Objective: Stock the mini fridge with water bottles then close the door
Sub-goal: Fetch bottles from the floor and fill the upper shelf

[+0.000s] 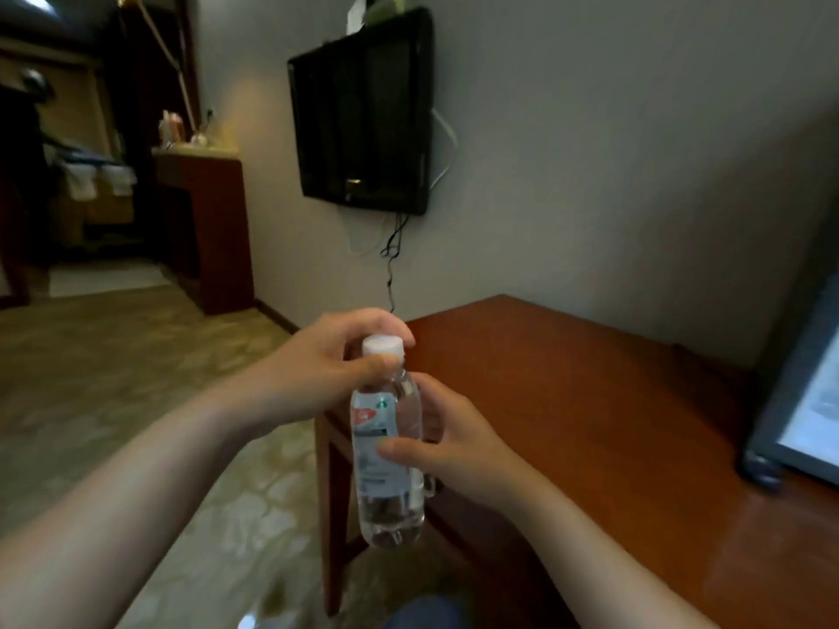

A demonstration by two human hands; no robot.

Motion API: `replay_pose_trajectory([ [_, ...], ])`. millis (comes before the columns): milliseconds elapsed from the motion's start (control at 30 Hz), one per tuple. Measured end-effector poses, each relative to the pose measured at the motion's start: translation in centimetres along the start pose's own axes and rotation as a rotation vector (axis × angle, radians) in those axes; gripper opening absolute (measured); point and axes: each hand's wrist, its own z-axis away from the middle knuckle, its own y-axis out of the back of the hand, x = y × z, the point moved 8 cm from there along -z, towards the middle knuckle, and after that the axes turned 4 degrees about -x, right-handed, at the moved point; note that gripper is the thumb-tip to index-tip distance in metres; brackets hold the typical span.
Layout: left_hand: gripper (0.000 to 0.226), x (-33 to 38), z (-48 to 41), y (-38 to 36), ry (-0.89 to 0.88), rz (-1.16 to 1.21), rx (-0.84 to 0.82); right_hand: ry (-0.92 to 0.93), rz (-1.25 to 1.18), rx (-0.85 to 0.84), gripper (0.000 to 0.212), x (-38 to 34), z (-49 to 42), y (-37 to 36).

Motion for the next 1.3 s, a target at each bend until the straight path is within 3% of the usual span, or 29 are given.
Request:
replay_pose_trajectory([
  [200,0.019,5.7,-3.3,-3.6,-0.146,0.055,0.033,0.058,0.141,0.281,0.045,-2.3,4.1,6.4],
  [400,0.024,9.2,-6.4,-7.4,-0.198,0.271,0.111,0.103,0.228,0.482,0.048,-4.4,8.3,12.7],
  [600,0.023,10.9,-10.0,-13.9,-0.068,0.536,-0.069,0.071,0.272,0.66,0.049,-6.6,13.4,20.3],
  [700,0.023,13.2,-12.3,-17.1,-0.074,0.554,-0.14,0.048,0.321,0.784,0.05,-8.1,15.9,24.4],
  [1000,0.043,22.3,-19.8,-25.0,-0.282,0.51,-0.25,-0.081,0.499,1.027,0.027,-13.2,22.5,36.3],
  [1133,0.051,26.2,-22.2,-27.1,-0.366,0.478,-0.226,-0.142,0.628,1.116,0.041,-15.3,24.1,41.0],
  [1300,0.064,29.1,-25.2,-29.8,-0.427,0.322,-0.224,-0.154,0.716,1.237,0.039,-17.2,25.2,45.9],
])
